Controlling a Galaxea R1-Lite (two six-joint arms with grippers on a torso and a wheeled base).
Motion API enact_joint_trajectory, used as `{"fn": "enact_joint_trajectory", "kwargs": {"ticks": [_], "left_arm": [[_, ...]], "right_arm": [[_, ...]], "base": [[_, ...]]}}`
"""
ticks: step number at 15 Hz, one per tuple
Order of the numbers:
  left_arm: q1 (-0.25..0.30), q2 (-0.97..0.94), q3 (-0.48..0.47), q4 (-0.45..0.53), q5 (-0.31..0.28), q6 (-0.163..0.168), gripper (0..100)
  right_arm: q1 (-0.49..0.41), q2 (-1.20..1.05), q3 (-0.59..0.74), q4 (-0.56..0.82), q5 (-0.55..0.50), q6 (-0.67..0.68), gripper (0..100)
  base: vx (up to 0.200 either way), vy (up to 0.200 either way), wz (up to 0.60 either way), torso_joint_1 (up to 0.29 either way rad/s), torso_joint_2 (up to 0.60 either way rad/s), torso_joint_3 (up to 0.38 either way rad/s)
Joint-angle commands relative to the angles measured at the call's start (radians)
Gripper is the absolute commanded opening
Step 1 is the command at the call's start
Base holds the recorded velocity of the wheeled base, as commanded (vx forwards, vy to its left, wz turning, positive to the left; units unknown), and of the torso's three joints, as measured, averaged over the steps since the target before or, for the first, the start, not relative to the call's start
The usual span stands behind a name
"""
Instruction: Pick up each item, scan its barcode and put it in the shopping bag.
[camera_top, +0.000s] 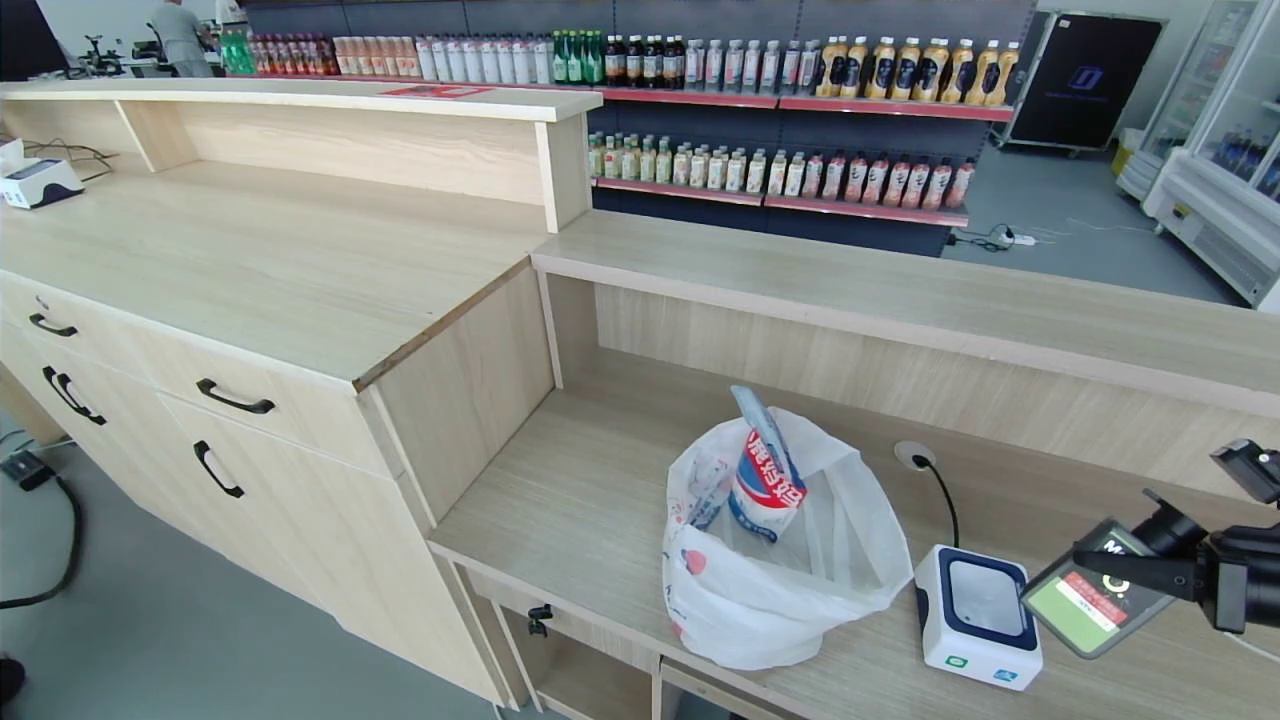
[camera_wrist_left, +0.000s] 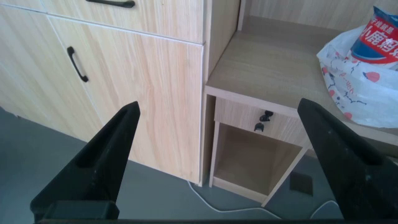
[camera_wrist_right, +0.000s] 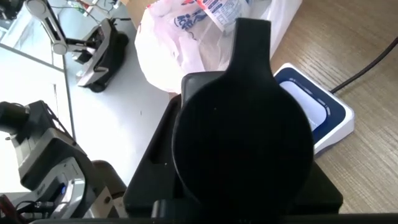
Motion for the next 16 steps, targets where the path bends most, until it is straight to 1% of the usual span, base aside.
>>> {"fn": "enact_joint_trajectory", "kwargs": {"ticks": [1, 12, 13, 14, 15, 16], "left_arm": [[0.000, 0.000, 0.000, 0.000, 0.000, 0.000, 100], [0.000, 0.000, 0.000, 0.000, 0.000, 0.000, 100], [0.000, 0.000, 0.000, 0.000, 0.000, 0.000, 100], [0.000, 0.000, 0.000, 0.000, 0.000, 0.000, 100], [0.000, 0.000, 0.000, 0.000, 0.000, 0.000, 100], [0.000, 0.000, 0.000, 0.000, 0.000, 0.000, 100]], "right_arm": [[0.009, 0.021, -0.019, -0.001, 0.003, -0.002, 0], [0.038, -0.004, -0.022, -0.004, -0.005, -0.005, 0], [0.039, -0.062, -0.022, -0.002, -0.023, -0.004, 0], [0.038, -0.188, -0.012, 0.004, -0.037, 0.014, 0], [0.036, -0.355, 0.005, 0.031, -0.045, 0.065, 0], [0.039, -0.522, 0.008, 0.080, -0.060, 0.146, 0]], "base": [[0.000, 0.000, 0.00, 0.000, 0.00, 0.000], [0.000, 0.000, 0.00, 0.000, 0.00, 0.000], [0.000, 0.000, 0.00, 0.000, 0.00, 0.000], [0.000, 0.000, 0.00, 0.000, 0.00, 0.000], [0.000, 0.000, 0.00, 0.000, 0.00, 0.000], [0.000, 0.000, 0.00, 0.000, 0.00, 0.000]]}}
